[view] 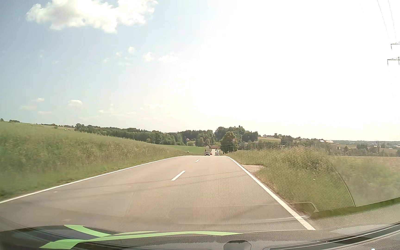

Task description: Follow the waypoints while adhering to traffic rules and regulations

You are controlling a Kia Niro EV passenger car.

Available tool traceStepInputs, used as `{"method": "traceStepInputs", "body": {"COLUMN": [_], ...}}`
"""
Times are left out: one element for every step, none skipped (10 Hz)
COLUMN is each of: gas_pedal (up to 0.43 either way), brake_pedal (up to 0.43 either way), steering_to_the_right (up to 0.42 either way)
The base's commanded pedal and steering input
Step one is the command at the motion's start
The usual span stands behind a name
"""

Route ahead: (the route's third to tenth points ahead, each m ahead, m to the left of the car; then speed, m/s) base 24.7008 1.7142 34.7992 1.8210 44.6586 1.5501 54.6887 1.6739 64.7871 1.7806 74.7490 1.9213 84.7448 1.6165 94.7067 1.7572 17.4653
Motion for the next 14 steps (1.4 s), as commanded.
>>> {"method": "traceStepInputs", "body": {"gas_pedal": [0.059, 0.059, 0.059, 0.059, 0.059, 0.067, 0.067, 0.067, 0.067, 0.067, 0.079, 0.079, 0.067, 0.067], "brake_pedal": [0.0, 0.0, 0.0, 0.0, 0.0, 0.0, 0.0, 0.0, 0.0, 0.0, 0.0, 0.0, 0.0, 0.0], "steering_to_the_right": [0.0, 0.0, 0.0, 0.0, 0.0, 0.0, 0.0, 0.0, 0.002, 0.003, 0.004, 0.004, 0.003, 0.002]}}
